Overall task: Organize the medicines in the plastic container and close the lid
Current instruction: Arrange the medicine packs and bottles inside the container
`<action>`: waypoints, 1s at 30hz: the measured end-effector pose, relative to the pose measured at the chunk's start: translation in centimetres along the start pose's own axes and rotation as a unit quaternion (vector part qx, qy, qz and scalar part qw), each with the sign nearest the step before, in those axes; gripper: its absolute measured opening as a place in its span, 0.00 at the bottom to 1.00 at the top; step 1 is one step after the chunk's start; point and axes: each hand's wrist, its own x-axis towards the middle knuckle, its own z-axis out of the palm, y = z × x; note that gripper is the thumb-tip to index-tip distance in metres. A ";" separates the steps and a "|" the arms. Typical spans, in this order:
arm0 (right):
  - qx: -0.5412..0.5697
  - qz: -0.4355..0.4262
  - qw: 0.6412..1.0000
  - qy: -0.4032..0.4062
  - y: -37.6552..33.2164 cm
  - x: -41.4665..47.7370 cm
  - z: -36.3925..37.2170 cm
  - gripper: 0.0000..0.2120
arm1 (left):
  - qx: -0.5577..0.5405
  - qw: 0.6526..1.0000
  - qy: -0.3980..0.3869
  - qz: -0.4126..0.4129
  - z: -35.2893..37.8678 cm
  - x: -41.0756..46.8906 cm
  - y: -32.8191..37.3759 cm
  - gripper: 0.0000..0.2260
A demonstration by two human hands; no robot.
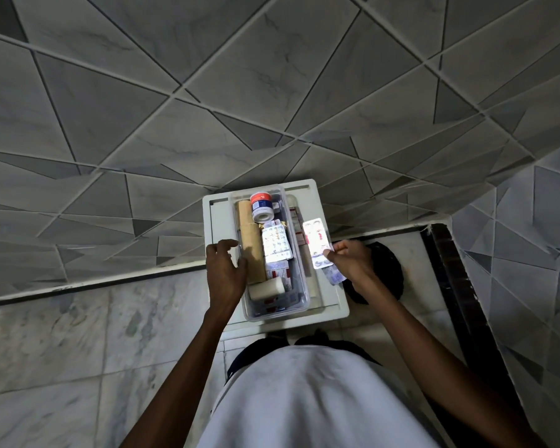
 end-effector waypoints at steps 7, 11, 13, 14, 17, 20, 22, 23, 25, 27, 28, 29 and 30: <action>0.079 -0.066 0.986 -0.130 -3.3 -2.2 0.6 0.11 | -0.236 0.948 -0.180 -0.116 1.8 1.6 4.7 0.17; 0.051 -0.066 0.991 -0.105 -3.5 -2.3 2.6 0.06 | -0.191 0.969 -0.138 -0.077 2.4 3.1 4.2 0.15; 0.009 -0.066 0.997 -0.049 -3.5 -2.1 3.2 0.05 | -0.155 0.979 -0.118 -0.052 2.2 3.8 3.6 0.13; -0.018 -0.066 0.997 -0.029 -3.4 -2.0 3.3 0.08 | -0.128 0.985 -0.110 -0.042 2.2 4.1 3.4 0.13; -0.045 -0.052 0.997 -0.024 -3.3 -2.2 3.7 0.09 | -0.068 0.992 -0.104 -0.024 1.9 5.3 2.8 0.12; -0.059 -0.048 0.997 0.011 -3.2 -2.8 3.9 0.10 | -0.011 0.994 -0.107 0.012 2.3 6.6 2.5 0.13; -0.077 -0.049 0.995 0.041 -3.2 -3.3 4.0 0.10 | 0.008 0.995 -0.097 -0.004 2.8 7.3 2.8 0.12; -0.082 -0.048 0.994 0.050 -3.1 -3.5 3.9 0.09 | -0.005 0.995 -0.091 -0.039 3.0 7.7 2.9 0.12; -0.083 -0.045 0.994 0.060 -3.1 -3.8 3.8 0.09 | -0.060 0.990 -0.087 -0.091 3.2 8.2 3.2 0.12; -0.076 -0.047 0.994 0.064 -3.2 -3.9 3.6 0.09 | -0.119 0.983 -0.093 -0.105 2.9 8.1 3.5 0.10; -0.071 -0.050 0.994 0.064 -3.2 -3.9 3.6 0.08 | -0.097 0.985 -0.114 -0.081 2.9 8.0 3.5 0.10; -0.066 -0.054 0.994 0.061 -3.2 -4.0 3.5 0.08 | -0.062 0.987 -0.138 -0.058 2.9 7.8 3.5 0.09; -0.063 -0.061 0.994 0.058 -3.1 -4.0 3.5 0.08 | -0.024 0.988 -0.148 -0.040 2.9 7.7 3.3 0.10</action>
